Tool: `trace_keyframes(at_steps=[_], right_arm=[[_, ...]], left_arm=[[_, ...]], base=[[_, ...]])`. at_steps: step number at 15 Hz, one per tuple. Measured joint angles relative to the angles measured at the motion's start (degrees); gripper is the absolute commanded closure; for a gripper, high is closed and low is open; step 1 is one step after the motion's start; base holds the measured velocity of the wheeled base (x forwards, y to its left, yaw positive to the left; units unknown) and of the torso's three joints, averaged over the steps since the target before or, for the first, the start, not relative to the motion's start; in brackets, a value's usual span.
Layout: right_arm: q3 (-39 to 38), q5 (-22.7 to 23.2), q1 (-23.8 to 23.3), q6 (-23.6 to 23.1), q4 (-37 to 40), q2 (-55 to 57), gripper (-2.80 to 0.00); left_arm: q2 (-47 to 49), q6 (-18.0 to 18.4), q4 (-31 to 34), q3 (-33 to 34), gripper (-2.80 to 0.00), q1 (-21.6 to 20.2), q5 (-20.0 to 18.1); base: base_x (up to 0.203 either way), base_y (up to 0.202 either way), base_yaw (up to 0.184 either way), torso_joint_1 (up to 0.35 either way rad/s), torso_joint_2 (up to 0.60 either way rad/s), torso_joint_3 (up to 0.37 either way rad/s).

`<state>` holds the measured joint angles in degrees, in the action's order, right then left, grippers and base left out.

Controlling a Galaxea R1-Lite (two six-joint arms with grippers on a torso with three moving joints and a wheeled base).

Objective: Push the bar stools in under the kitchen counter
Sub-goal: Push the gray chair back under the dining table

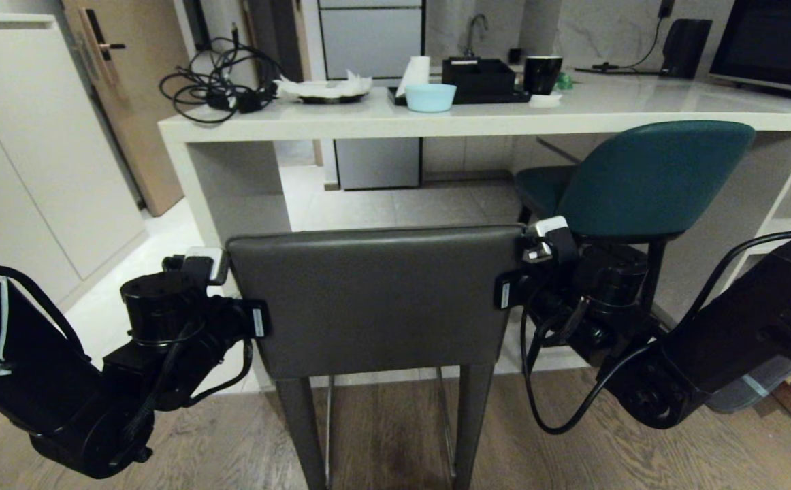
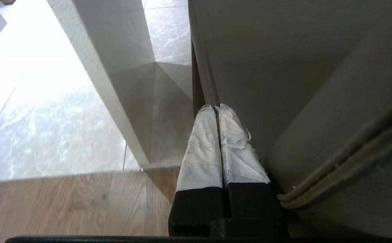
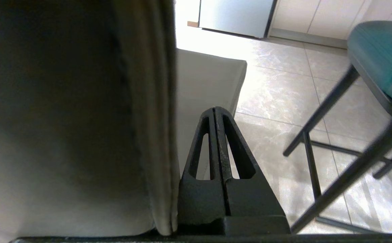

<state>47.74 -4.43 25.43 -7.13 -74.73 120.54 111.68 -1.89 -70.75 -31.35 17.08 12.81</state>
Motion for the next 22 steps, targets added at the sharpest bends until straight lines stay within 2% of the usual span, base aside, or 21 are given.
trace_keyframes(at_steps=[22], right_arm=[[-2.4,-0.1,0.5,-0.1,-0.5,-1.1,0.0]], left_arm=[[0.1,-0.1,-0.4,0.2,0.0,0.0,0.1]], base=[[0.188,0.0,0.001,0.003,0.0,0.002]])
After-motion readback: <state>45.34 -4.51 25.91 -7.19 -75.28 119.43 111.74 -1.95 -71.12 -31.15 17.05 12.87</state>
